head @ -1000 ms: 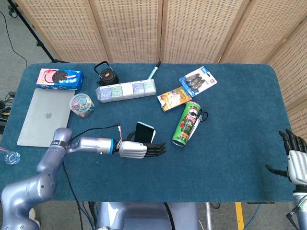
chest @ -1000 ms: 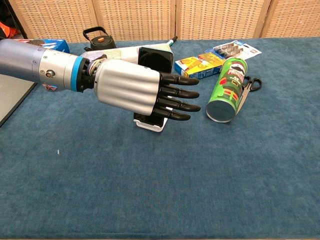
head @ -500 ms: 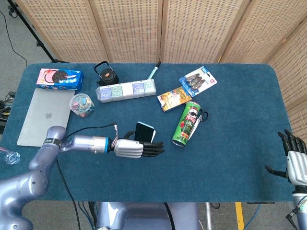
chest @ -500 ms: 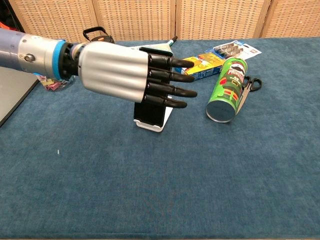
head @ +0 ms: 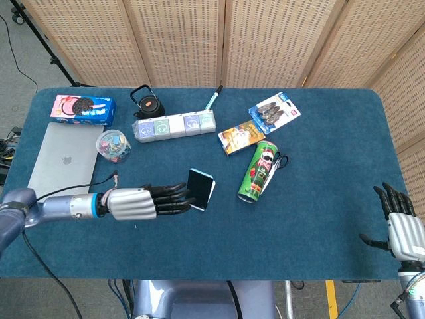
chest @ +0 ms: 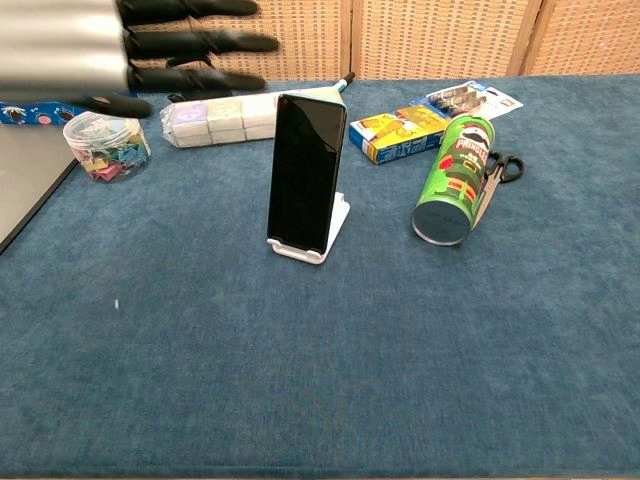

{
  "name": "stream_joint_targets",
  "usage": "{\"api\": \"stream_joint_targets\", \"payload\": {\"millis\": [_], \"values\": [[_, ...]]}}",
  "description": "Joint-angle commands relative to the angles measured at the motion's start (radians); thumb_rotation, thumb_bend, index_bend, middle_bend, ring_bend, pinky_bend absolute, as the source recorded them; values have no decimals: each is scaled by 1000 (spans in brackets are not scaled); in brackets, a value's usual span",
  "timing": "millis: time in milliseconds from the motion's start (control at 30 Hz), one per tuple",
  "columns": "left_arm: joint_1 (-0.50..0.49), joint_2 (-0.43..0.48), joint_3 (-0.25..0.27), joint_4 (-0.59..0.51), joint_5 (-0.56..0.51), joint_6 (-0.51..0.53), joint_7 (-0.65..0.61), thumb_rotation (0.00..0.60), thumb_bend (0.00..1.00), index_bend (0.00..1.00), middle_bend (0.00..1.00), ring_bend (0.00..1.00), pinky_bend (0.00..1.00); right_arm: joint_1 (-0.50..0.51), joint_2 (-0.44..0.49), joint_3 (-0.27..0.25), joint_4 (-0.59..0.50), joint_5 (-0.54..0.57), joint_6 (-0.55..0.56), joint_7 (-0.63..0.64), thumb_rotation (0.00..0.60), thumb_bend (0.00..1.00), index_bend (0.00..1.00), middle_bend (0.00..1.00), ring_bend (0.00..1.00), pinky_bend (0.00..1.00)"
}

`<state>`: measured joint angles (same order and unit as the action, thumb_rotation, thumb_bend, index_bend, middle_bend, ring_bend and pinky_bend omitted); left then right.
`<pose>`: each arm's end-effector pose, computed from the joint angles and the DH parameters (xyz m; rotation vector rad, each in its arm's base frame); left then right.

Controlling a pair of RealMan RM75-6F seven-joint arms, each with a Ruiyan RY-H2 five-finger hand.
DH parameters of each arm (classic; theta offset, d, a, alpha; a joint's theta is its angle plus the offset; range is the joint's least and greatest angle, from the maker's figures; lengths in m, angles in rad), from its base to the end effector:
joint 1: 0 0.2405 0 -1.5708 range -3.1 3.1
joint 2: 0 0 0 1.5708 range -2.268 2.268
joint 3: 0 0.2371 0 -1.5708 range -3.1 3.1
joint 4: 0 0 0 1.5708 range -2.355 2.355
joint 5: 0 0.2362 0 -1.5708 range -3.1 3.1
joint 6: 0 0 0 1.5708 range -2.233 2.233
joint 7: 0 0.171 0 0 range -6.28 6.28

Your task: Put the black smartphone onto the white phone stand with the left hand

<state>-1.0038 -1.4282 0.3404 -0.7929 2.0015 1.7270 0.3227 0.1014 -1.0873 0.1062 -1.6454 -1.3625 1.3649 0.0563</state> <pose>-0.1297 0.3495 0.0517 -2.1344 0.9711 -1.0911 -0.3195 -0.2253 0.1324 1.2847 -1.0471 0.8721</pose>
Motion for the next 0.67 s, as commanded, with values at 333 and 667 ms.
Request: {"api": "stream_joint_targets", "payload": {"millis": [333, 667], "values": [[420, 106, -168, -400, -537, -90, -426, 600, 0, 0, 0, 0, 10, 7, 5, -15, -16, -23, -10, -7, 600, 0, 0, 0, 0, 0], [594, 241, -197, -730, -714, -177, -446, 600, 0, 0, 0, 0, 0, 2, 15, -26, -23, -47, 4, -7, 600, 0, 0, 0, 0, 0]]}}
